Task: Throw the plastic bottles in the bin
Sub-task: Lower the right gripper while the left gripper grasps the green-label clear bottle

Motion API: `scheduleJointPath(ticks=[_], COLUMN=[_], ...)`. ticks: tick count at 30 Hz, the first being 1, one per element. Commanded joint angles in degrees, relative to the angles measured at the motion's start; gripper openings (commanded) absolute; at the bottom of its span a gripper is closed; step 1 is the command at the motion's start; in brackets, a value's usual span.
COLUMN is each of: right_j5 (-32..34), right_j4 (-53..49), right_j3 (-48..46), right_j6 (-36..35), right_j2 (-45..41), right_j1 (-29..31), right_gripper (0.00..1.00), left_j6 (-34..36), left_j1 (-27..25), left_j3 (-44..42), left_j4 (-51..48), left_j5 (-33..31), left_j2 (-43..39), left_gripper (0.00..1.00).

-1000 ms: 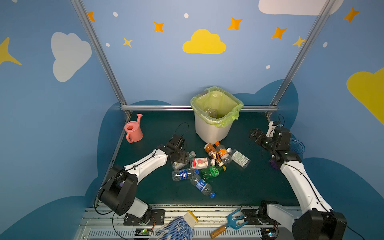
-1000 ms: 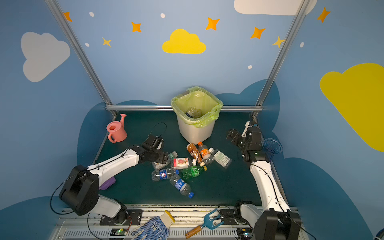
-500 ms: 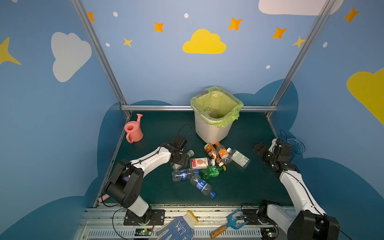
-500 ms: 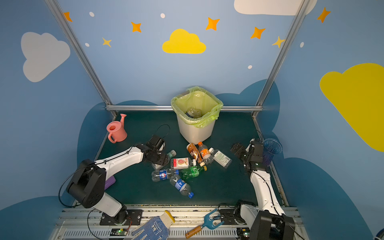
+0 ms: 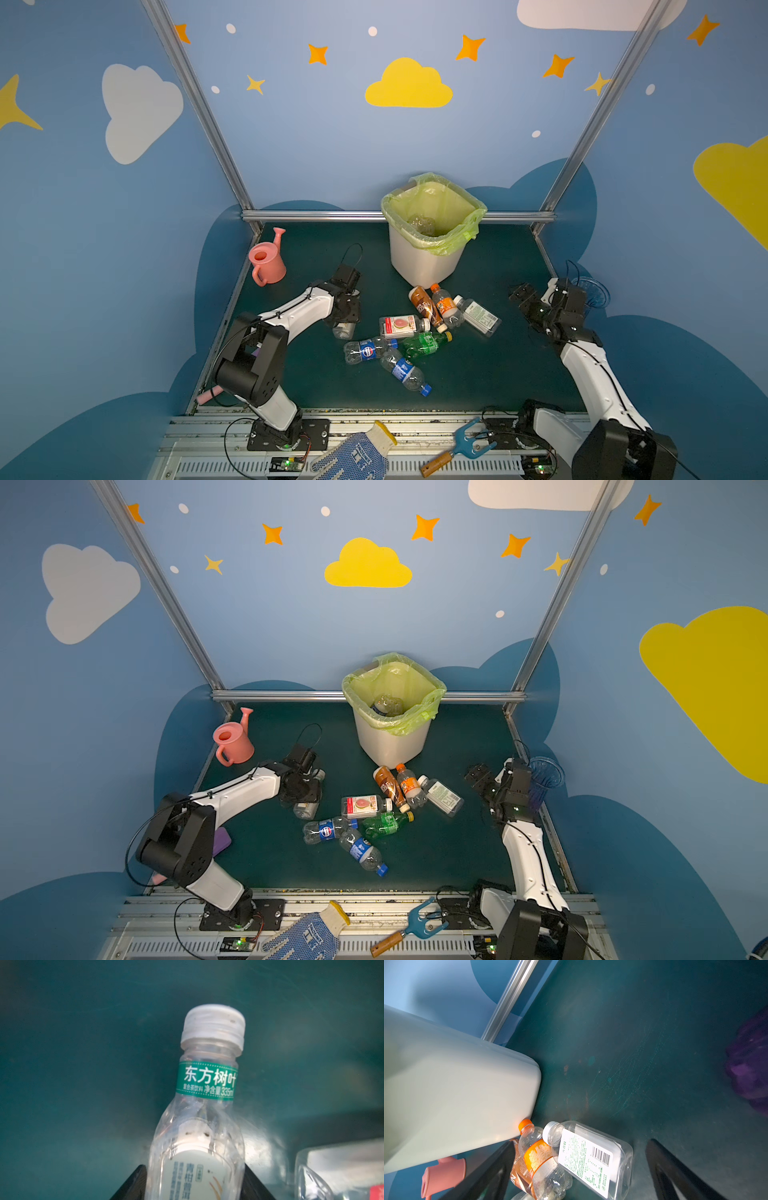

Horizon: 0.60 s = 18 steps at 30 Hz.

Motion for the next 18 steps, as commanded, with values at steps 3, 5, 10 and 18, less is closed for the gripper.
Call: scheduleJointPath(ticks=[3,5,10,18], right_j5=[-1.7,-2.0,-2.3,-2.9], right_j4=[1.4,1.3,1.1,1.3], right_j3=[-0.8,-0.4,-0.2,-0.7], right_j6=[1.2,1.2,1.0,1.4], right_j2=[-0.5,-0.4,-0.3,0.2], right_j1=[-0.6,-0.7,-1.0,-1.5], right_gripper=[0.98,0.98,0.98,0.98], left_j6=[-2.3,-2.1,-1.3,0.4], left_j1=[-0.1,-0.1,-0.5,-1.1], left_j3=[1.1,1.6,2.5,5.7], left_j4=[-0.2,-1.1,-2.3,-5.7], left_j5=[0.2,0.0,-1.3,-2.8], left_j2=[-0.4,0.2,0.4,4.3], left_gripper=[0.74,0.79,0.84,0.83])
